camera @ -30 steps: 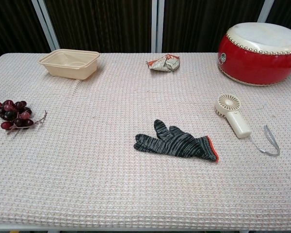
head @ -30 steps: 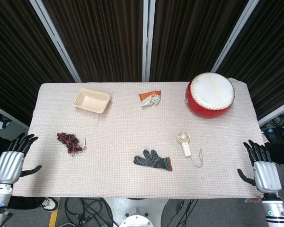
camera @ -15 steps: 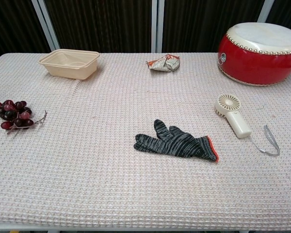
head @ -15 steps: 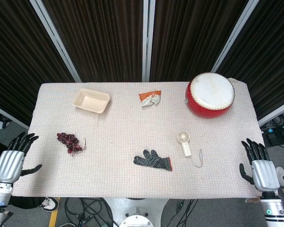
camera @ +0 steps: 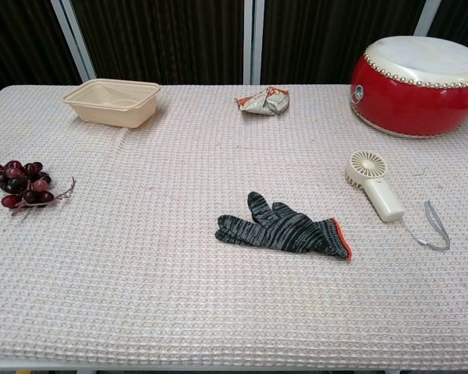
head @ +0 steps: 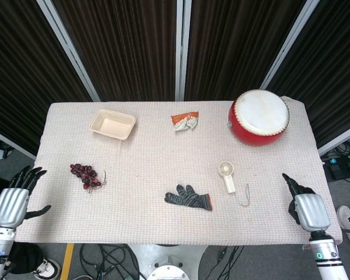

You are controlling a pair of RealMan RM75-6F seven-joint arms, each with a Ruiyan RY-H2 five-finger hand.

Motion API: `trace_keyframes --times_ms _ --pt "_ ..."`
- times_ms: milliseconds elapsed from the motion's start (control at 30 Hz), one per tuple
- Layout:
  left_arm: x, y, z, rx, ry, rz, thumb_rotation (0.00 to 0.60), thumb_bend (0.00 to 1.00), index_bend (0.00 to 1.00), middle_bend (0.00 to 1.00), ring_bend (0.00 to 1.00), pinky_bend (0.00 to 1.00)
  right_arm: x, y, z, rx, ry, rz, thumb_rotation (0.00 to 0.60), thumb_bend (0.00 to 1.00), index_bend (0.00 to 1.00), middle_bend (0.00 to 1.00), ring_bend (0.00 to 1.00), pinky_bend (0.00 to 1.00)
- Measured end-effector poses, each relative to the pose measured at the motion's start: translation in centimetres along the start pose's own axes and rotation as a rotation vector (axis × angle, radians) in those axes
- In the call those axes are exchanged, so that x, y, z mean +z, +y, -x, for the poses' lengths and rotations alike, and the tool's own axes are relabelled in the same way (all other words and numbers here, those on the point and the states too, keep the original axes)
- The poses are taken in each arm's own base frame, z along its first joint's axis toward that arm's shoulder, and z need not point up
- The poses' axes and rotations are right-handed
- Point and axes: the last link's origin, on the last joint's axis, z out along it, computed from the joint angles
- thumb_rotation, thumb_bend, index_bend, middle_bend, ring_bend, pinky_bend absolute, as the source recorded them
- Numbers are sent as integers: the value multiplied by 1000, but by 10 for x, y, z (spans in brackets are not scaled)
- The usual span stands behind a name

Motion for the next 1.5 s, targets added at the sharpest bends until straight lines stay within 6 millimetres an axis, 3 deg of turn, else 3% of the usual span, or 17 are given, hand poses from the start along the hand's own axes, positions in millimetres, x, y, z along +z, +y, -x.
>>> trace_keyframes --times_ms 67,267,500,733,1500 --pt "0 -2 1 -1 -2 -3 600 0 155 109 8 146 5 -7 3 -4 -23 -18 600 1000 0 594 628 615" --pt "0 -7 1 -1 -2 -14 600 0 155 109 8 146 20 -34 16 -38 -96 -91 600 1000 0 694 644 614" --pt "-2 -14 0 1 -1 -30 600 0 155 109 8 146 40 -64 32 -77 -178 -143 600 1000 0 698 644 615" --pt "-2 -18 1 0 -8 -39 600 0 155 109 8 146 54 -80 44 -103 -241 -135 600 1000 0 699 645 616" --pt "-4 -28 6 3 -25 -65 600 0 155 109 8 146 79 -101 66 -135 -340 -124 600 1000 0 696 644 616"
